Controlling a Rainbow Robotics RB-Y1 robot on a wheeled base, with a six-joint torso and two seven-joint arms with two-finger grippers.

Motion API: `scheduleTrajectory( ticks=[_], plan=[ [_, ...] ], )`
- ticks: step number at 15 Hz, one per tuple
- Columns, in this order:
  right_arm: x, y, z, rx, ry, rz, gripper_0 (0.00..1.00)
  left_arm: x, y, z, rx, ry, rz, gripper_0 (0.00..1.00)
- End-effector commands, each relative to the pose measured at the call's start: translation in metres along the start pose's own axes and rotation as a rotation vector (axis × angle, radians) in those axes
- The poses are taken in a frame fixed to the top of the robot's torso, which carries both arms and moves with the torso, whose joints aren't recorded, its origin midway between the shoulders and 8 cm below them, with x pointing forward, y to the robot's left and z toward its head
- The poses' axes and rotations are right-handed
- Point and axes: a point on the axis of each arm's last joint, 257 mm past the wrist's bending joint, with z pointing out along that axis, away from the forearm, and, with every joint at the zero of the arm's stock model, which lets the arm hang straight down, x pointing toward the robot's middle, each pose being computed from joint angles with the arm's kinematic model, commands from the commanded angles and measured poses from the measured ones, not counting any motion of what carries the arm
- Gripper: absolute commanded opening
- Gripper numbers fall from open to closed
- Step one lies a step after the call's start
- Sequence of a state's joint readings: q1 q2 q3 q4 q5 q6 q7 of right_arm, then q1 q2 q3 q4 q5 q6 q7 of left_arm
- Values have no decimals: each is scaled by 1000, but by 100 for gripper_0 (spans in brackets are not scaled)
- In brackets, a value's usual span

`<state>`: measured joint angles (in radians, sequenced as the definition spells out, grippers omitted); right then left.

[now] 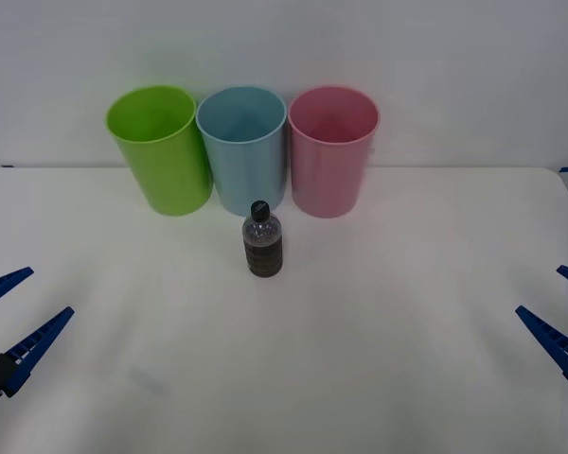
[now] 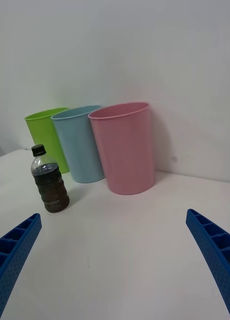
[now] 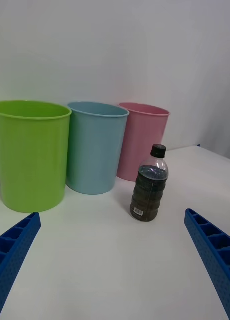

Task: Grasp the object on the table and drop it into the matching bin: aluminum can to the light blue bin, PET bottle to the pink bin.

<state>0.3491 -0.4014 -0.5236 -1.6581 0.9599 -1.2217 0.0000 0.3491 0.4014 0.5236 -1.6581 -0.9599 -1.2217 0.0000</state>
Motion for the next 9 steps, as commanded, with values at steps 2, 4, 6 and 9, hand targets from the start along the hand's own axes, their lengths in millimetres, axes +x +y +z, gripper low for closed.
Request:
scheduleTrajectory(
  ticks=[2,4,6,9],
  plan=[
    [11,1,-3,7,24,9,100,0,0,0,0,0,0,100],
    [10,5,-1,-13,47,-7,100,0,0,0,0,0,0,100],
    [12,8,3,-28,58,-7,100,0,0,0,0,0,0,100],
    [23,21,17,-67,74,4,100,0,0,0,0,0,0,100]
  ],
)
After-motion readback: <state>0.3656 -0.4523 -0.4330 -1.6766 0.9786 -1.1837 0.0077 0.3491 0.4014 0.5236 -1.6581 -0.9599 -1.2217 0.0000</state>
